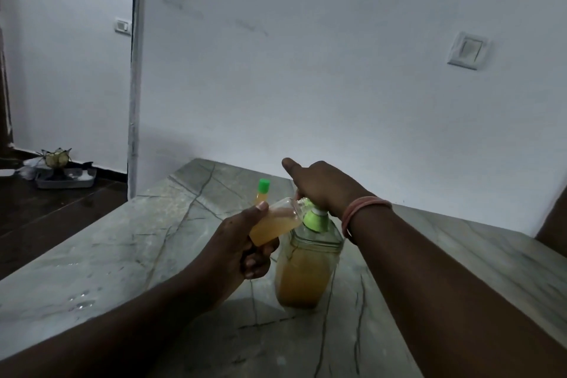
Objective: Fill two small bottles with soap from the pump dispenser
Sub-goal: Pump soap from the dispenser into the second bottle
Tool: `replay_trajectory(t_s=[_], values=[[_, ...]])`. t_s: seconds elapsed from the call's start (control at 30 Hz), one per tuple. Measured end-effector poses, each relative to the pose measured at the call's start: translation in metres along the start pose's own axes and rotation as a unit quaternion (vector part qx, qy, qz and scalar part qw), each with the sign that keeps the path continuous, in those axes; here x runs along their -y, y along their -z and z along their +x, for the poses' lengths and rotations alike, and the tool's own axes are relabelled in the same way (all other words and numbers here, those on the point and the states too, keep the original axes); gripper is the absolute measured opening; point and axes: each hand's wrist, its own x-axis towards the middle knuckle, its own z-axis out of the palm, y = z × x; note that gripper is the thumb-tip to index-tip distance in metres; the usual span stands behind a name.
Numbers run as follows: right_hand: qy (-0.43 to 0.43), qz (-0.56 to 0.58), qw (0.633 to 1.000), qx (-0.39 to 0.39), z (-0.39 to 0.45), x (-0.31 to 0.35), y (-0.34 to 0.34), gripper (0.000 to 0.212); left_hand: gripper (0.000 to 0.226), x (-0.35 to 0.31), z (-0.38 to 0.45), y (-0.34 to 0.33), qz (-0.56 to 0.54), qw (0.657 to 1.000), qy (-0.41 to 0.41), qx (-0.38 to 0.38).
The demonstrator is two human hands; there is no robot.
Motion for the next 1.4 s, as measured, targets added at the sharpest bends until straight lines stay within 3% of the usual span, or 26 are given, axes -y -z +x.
replay_trajectory(t_s=[0.1, 0.2, 0.3, 0.47, 0.6, 0.7, 0.8, 0.97, 1.1, 1.2, 1.27, 1.4], values=[[0.027, -0.044, 0.999, 0.007, 0.002, 0.005, 0.008, 0.073, 0.06, 0.0, -0.001, 0.0, -0.004, 1.0, -0.001, 0.002], [0.061, -0.016, 0.998, -0.023, 0.005, 0.005, 0.009, 0.076, 0.054, 0.001, 0.001, 0.002, 0.0, 1.0, -0.007, 0.017], [0.031, 0.058, 0.997, -0.034, 0.003, -0.004, -0.001, 0.068, 0.059, 0.002, 0.001, 0.003, 0.011, 1.0, -0.007, 0.01], [0.005, 0.004, 1.0, 0.0, -0.002, -0.001, 0.001, 0.062, 0.061, 0.002, 0.001, 0.004, 0.008, 1.0, -0.01, 0.002], [0.056, -0.055, 0.997, 0.013, 0.002, 0.009, 0.01, 0.068, 0.066, 0.002, 0.0, 0.004, 0.012, 1.0, -0.006, 0.006], [0.094, -0.016, 0.995, -0.025, 0.003, 0.006, 0.008, 0.066, 0.06, 0.002, 0.002, 0.005, 0.015, 1.0, -0.009, 0.026], [0.068, 0.043, 0.996, -0.039, 0.003, -0.006, -0.002, 0.062, 0.064, 0.003, 0.001, 0.006, 0.003, 1.0, -0.008, 0.027], [0.069, -0.009, 0.998, 0.006, 0.001, 0.002, -0.001, 0.056, 0.067, 0.005, 0.002, 0.008, 0.003, 1.0, -0.005, 0.016], [0.098, -0.052, 0.994, -0.012, 0.001, 0.01, 0.01, 0.058, 0.066, 0.004, 0.001, 0.006, 0.014, 1.0, -0.004, 0.016], [0.094, 0.022, 0.994, -0.048, 0.002, 0.003, 0.007, 0.057, 0.056, 0.002, 0.002, 0.006, 0.026, 0.999, -0.013, 0.046], [0.074, 0.062, 0.993, -0.063, 0.002, -0.004, -0.001, 0.056, 0.066, 0.003, 0.003, 0.007, 0.015, 0.999, -0.016, 0.04], [0.063, 0.0, 0.998, -0.022, -0.006, 0.001, -0.001, 0.047, 0.06, 0.004, 0.004, 0.009, 0.014, 0.999, -0.018, 0.033]])
